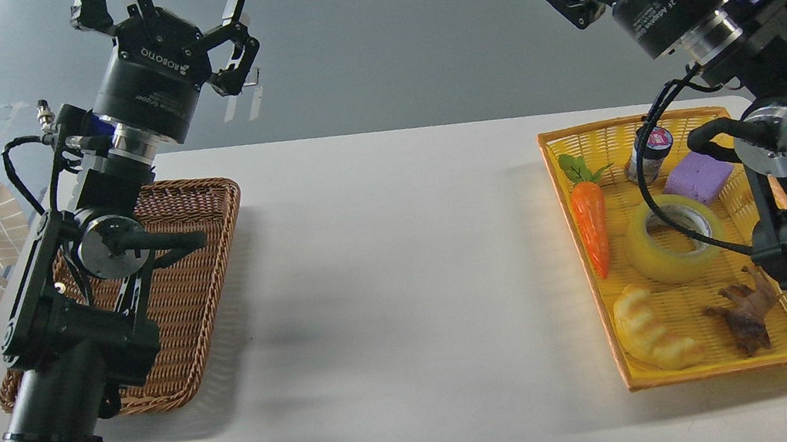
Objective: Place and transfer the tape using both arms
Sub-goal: 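Lower the right gripper into the yellow tray toward the yellow tape roll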
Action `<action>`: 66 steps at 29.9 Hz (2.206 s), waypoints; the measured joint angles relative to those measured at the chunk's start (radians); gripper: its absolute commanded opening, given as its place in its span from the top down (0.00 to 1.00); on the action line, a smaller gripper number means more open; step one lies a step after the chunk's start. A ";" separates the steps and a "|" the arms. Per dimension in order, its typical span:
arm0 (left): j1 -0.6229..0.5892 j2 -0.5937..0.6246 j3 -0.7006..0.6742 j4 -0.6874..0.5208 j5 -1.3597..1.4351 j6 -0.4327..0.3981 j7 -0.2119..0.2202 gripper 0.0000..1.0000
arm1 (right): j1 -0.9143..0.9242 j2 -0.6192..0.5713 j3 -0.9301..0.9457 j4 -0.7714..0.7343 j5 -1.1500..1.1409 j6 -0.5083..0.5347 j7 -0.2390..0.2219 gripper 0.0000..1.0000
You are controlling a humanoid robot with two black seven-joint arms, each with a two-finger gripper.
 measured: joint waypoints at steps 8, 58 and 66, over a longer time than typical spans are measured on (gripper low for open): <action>0.008 0.003 -0.006 0.000 -0.001 0.003 -0.002 0.02 | -0.005 -0.211 -0.009 0.018 -0.013 0.002 -0.011 0.00; 0.042 0.022 -0.003 -0.003 0.005 0.005 0.000 0.02 | -0.261 -0.606 -0.275 0.109 -1.082 0.047 -0.098 0.04; 0.057 0.032 -0.009 -0.003 0.005 0.004 -0.002 0.02 | -0.297 -0.536 -0.309 0.103 -1.149 0.047 -0.098 0.06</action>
